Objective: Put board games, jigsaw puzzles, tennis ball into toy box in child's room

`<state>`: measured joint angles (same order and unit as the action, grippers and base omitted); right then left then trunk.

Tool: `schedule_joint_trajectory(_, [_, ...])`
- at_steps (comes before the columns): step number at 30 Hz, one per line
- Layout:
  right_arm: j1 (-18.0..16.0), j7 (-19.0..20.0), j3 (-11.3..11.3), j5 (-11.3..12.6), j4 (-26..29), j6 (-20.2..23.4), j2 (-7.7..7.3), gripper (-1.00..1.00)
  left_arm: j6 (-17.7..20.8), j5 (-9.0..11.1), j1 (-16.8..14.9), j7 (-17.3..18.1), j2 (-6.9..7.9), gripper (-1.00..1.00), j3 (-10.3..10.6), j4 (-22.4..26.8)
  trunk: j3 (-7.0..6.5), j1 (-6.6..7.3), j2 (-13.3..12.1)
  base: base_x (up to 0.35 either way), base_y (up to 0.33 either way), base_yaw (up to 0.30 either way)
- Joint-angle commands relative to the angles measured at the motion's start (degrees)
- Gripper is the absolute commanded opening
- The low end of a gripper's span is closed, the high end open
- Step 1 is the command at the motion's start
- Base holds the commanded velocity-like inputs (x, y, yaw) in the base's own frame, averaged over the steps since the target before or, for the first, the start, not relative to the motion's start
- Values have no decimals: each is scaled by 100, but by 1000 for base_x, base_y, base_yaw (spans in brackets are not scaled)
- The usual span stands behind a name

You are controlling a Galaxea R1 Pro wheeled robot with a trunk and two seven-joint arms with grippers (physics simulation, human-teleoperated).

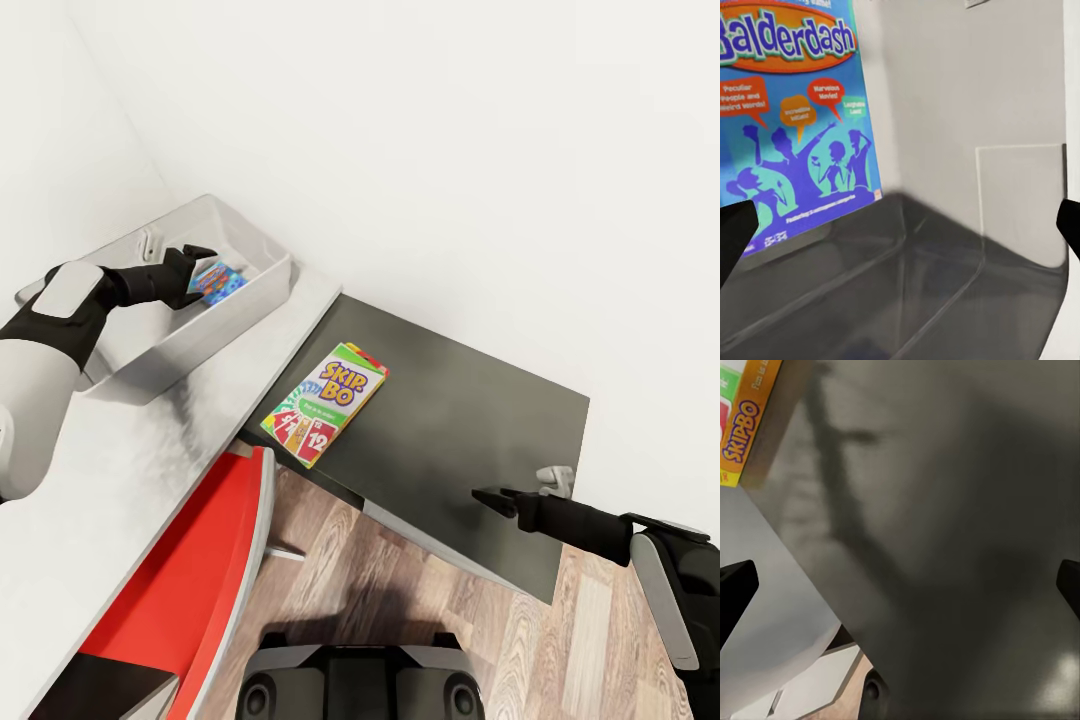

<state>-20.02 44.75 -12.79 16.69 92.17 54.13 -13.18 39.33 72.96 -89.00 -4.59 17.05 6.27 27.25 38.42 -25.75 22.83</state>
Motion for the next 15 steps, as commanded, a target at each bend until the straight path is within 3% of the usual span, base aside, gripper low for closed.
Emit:
schedule_joint_trajectory(1, [-3, 25, -6, -8, 3, 26, 0, 100, 4, 60, -3, -49, 6, 100, 32, 8, 7, -3, 9, 0, 0, 0])
schedule_joint_trajectory(10, [-7, 17, 3, -8, -1, 24, 0, 100, 113, 71, -15, -92, 138, 100, 32, 87, 7, -3, 9, 0, 0, 0])
schedule_joint_trajectory(13, [-8, 1, 7, -14, -3, 17, 0, 100, 281, 93, -6, -93, 237, 100, 37, 280, 7, -3, 9, 0, 0, 0])
schedule_joint_trajectory(15, [-9, -1, 8, -15, -4, 5, 0, 100, 568, 113, 40, -95, 311, 100, 36, 688, 7, -3, 9, 0, 0, 0])
